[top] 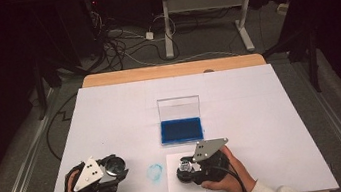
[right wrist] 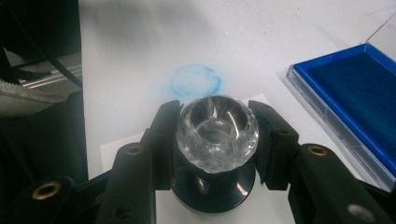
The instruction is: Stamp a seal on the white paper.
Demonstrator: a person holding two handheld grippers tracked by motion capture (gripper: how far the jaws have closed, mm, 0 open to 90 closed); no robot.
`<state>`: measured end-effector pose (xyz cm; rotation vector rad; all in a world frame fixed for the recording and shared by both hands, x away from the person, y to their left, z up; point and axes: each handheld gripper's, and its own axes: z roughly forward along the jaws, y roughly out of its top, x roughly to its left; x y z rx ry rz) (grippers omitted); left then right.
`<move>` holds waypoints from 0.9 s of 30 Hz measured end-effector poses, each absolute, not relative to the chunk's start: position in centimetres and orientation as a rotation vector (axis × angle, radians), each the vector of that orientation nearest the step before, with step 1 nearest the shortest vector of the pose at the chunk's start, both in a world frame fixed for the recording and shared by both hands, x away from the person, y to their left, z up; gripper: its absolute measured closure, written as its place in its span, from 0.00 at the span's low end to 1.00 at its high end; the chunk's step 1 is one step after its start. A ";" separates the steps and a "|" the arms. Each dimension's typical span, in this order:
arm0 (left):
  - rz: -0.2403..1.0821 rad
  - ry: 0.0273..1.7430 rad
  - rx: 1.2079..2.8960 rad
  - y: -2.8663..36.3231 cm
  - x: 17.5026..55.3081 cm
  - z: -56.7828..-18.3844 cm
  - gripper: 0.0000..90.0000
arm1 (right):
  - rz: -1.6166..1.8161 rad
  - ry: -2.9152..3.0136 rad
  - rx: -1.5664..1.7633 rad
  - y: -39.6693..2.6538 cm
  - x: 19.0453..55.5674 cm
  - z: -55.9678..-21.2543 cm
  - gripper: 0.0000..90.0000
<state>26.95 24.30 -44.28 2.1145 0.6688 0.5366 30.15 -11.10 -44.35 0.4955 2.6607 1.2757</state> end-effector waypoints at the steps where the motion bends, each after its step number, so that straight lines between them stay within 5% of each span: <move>1: 0.537 0.670 2.115 24.3 26.9 -44.3 0.41 | 1.270 2.662 0.493 -11.1 30.2 -44.4 0.63; 27: 0.539 0.666 2.113 24.3 26.9 -44.1 0.41 | 1.195 2.702 0.448 -10.8 29.9 -44.9 0.63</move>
